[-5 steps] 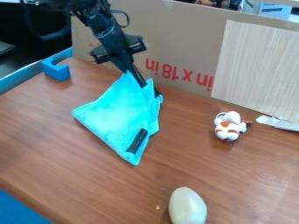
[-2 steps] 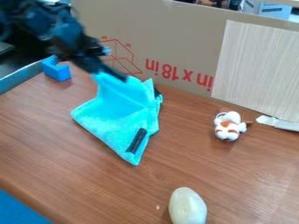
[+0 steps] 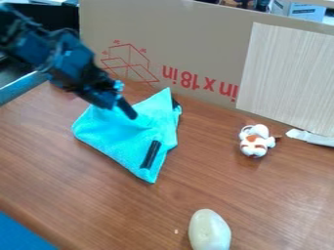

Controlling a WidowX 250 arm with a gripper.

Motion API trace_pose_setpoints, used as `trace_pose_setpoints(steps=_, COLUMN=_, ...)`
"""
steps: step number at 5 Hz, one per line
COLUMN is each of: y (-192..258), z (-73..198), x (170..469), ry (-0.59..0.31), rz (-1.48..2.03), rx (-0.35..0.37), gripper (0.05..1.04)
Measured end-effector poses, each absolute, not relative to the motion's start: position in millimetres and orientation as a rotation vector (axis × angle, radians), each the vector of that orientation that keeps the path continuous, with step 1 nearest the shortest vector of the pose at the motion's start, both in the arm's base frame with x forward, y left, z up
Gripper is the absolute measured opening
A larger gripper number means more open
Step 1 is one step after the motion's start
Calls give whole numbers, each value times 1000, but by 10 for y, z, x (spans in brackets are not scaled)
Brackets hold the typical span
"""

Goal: Unfold the cloth from top to bottom

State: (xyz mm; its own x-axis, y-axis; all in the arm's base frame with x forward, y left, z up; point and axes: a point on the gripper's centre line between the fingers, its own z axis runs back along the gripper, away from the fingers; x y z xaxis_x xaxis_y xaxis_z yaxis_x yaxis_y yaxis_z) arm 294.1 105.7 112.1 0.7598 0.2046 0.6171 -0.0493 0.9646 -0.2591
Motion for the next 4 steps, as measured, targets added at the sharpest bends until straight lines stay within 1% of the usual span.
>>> trace_pose_setpoints(steps=1, y=917, z=1061, x=2708, ry=-696, rz=75, rx=-243, gripper=50)
trace_pose_setpoints(steps=2, y=816, z=972, x=2574, ry=-693, rz=43, rx=-249, gripper=50)
trace_pose_setpoints(steps=3, y=684, z=1008, x=2422, ry=-711, rz=6, rx=-252, gripper=49)
trace_pose_setpoints(steps=4, y=454, z=990, x=2301, ry=-706, rz=-26, rx=-265, gripper=49)
